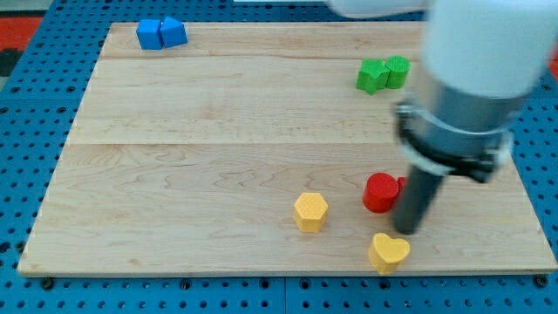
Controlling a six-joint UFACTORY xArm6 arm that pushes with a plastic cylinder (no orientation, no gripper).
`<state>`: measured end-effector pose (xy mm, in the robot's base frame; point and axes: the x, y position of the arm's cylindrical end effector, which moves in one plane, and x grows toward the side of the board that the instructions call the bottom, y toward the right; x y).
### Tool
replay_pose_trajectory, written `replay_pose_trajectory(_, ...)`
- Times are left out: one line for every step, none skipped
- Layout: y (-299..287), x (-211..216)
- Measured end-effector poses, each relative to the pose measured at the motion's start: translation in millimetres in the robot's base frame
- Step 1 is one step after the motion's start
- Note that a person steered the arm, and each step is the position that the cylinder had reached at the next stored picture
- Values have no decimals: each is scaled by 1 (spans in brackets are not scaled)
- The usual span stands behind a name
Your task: Push the yellow heart into the yellow hexagon
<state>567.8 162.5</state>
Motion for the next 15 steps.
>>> replay_pose_trajectory(44, 48)
replay_pose_trajectory(39, 50)
replay_pose_trajectory(-15, 50)
replay_pose_trajectory(-12, 50)
replay_pose_trajectory(-70, 48)
replay_pose_trajectory(-119, 26)
replay_pose_trajectory(-125, -21)
replay_pose_trajectory(-128, -67)
replay_pose_trajectory(-139, -57)
replay_pose_trajectory(-169, -60)
replay_pose_trajectory(-180, -57)
replay_pose_trajectory(-170, -51)
replay_pose_trajectory(-190, -24)
replay_pose_trajectory(-218, -56)
replay_pose_trajectory(-242, -109)
